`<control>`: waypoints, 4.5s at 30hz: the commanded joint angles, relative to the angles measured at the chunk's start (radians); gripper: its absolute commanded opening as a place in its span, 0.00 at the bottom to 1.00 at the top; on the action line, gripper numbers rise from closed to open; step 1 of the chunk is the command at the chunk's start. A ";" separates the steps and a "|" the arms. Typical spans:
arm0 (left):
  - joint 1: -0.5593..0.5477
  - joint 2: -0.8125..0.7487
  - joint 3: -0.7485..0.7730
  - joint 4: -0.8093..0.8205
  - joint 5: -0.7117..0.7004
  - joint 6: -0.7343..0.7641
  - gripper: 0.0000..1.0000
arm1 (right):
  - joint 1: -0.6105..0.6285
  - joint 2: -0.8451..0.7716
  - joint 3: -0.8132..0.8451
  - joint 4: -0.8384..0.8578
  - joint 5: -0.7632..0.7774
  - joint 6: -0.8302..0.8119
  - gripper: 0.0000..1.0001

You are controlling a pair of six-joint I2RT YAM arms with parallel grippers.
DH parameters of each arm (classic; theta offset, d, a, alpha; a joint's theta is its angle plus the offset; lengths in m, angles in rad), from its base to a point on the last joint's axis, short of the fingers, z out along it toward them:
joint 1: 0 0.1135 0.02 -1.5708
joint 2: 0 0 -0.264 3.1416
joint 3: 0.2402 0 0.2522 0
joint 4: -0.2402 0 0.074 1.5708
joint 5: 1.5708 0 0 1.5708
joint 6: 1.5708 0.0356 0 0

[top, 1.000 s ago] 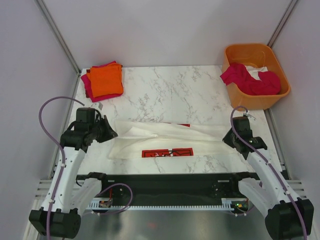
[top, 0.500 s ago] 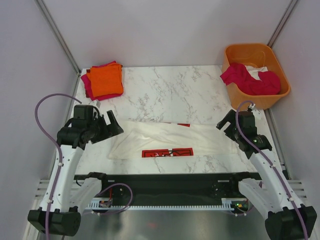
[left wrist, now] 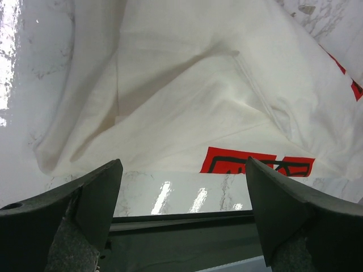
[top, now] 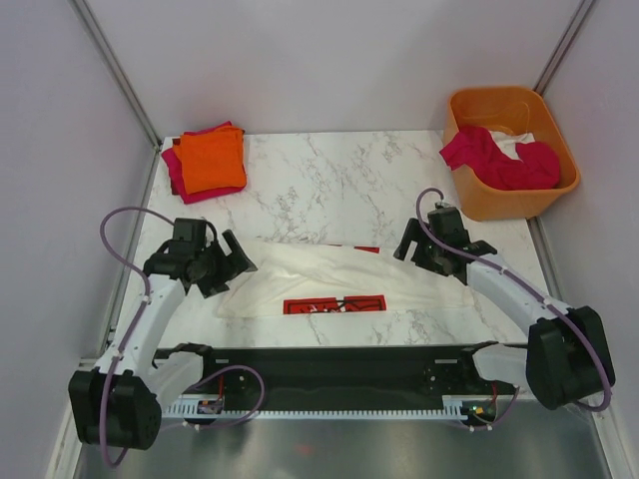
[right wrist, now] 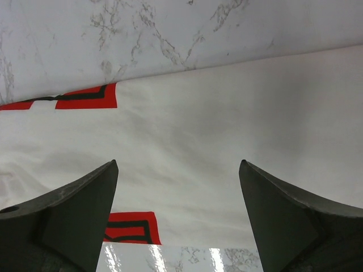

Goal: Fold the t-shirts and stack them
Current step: Fold the tshirt

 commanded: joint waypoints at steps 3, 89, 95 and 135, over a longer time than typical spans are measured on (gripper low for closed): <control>-0.004 0.093 -0.060 0.123 -0.032 -0.121 0.98 | 0.003 0.099 -0.013 0.070 0.065 -0.028 0.98; -0.782 0.446 -0.008 0.453 -0.051 -0.296 0.86 | 0.365 -0.188 -0.150 -0.121 0.038 0.084 0.93; -0.837 0.561 0.003 0.475 -0.064 -0.365 0.59 | 0.365 -0.143 -0.118 -0.121 0.049 0.062 0.94; -0.793 0.049 -0.348 0.297 -0.150 -0.413 1.00 | 0.589 -0.291 -0.404 0.185 -0.152 0.335 0.89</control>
